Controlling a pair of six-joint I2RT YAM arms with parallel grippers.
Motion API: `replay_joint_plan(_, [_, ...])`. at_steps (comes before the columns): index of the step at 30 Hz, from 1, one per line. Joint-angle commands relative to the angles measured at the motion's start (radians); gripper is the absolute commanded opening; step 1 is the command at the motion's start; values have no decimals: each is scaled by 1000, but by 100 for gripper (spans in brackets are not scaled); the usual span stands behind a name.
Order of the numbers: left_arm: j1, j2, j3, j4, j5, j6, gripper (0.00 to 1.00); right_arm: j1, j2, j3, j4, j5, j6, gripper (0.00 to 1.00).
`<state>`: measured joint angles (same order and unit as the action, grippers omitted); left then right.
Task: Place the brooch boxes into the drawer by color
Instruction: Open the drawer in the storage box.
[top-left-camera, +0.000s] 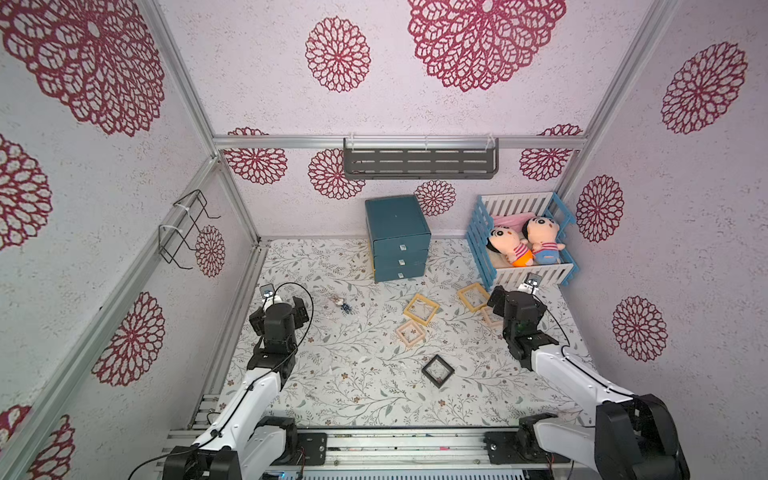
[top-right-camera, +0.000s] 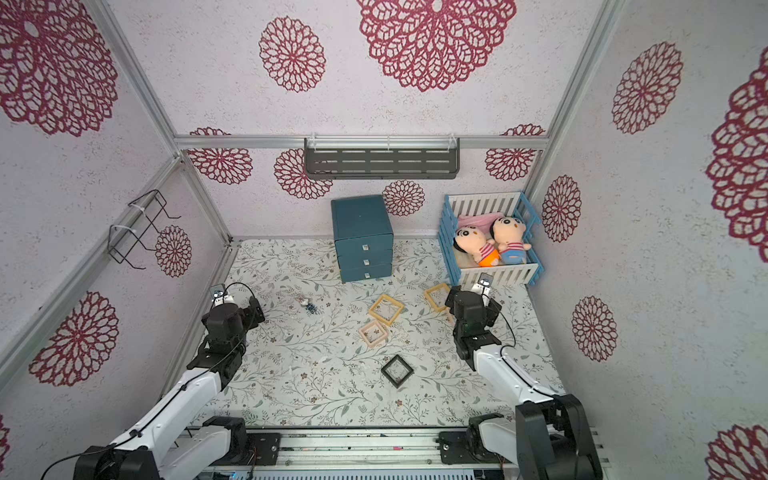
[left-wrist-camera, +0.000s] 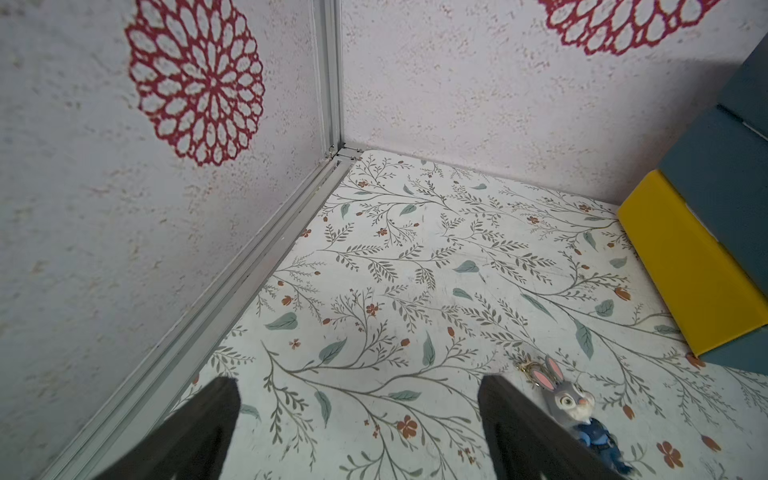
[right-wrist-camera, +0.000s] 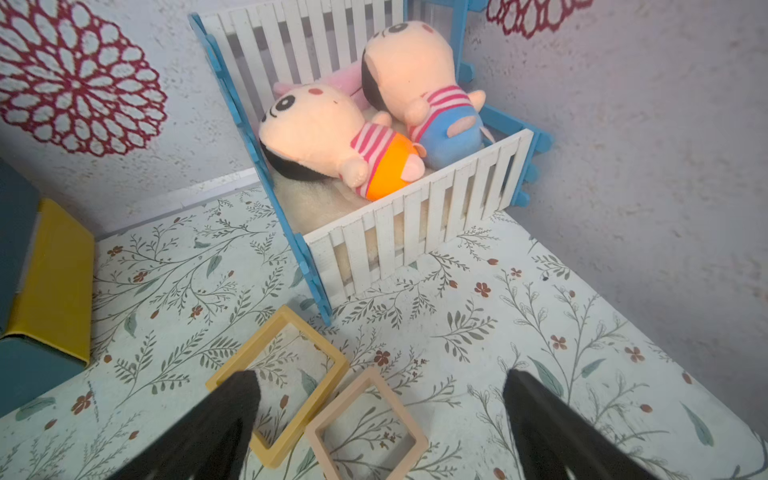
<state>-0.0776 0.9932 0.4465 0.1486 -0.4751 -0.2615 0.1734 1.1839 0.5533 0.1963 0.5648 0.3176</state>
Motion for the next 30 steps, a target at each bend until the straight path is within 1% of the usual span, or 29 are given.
replay_joint_plan(1, [10, -12, -2, 32, 20, 6, 97, 3, -33, 7, 25, 58, 4, 99])
replay_joint_plan(23, [10, -24, -1, 28, 19, -21, 97, 3, -66, -10, -6, 77, 16, 99])
replay_joint_plan(26, [5, -36, 35, -2, 38, -20, 97, 3, -85, -10, 3, 29, -19, 99])
replay_joint_plan(28, [-6, -43, 72, -23, 13, -16, 97, 3, -108, -5, 3, -4, -23, 99])
replay_joint_plan(30, [-21, -44, 116, -36, -22, -7, 97, 2, -141, -3, -1, -12, 10, 99])
